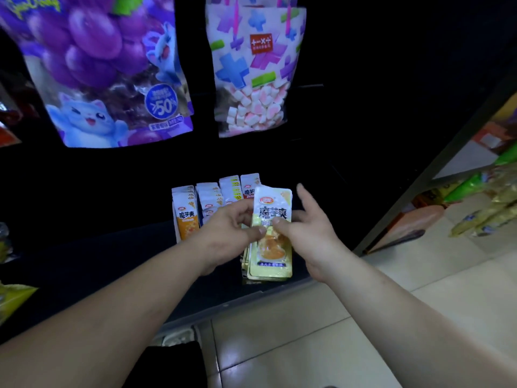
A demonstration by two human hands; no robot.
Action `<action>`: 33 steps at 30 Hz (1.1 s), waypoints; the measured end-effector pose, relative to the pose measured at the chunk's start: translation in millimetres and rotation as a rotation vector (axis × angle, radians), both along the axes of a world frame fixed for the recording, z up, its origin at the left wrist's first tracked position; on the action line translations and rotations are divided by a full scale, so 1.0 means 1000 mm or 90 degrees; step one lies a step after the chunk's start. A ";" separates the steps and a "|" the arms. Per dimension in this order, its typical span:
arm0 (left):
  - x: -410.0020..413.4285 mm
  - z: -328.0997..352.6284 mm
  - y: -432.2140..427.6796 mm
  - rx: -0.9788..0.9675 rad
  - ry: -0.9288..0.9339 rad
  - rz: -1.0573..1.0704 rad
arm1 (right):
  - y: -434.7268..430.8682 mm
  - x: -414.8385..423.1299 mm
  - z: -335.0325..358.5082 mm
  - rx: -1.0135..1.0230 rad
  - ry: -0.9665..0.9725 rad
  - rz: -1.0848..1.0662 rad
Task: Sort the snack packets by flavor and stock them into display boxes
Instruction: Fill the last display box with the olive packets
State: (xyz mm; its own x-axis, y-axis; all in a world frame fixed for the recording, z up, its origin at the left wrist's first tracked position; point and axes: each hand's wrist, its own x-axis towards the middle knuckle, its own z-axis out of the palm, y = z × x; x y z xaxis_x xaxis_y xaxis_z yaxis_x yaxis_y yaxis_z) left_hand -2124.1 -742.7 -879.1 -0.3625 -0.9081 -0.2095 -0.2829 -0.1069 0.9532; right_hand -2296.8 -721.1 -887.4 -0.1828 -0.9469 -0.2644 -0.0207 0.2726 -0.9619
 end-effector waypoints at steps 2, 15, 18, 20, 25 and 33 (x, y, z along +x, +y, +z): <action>0.000 0.001 0.002 -0.032 -0.028 0.005 | -0.001 -0.004 0.007 0.016 -0.009 0.000; 0.005 -0.053 -0.084 -0.124 -0.166 0.118 | -0.115 -0.004 -0.029 -0.037 0.179 0.197; -0.005 -0.077 -0.107 -0.095 -0.150 0.098 | -0.142 -0.008 -0.062 -0.095 0.238 0.202; -0.009 -0.095 -0.117 -0.057 -0.136 0.065 | -0.152 -0.011 -0.083 -0.126 0.281 0.220; -0.001 -0.134 -0.123 0.063 -0.044 0.017 | -0.143 -0.018 -0.131 -0.180 0.374 0.247; 0.027 -0.172 -0.092 0.030 -0.239 -0.062 | -0.108 -0.020 -0.180 -0.140 0.481 0.353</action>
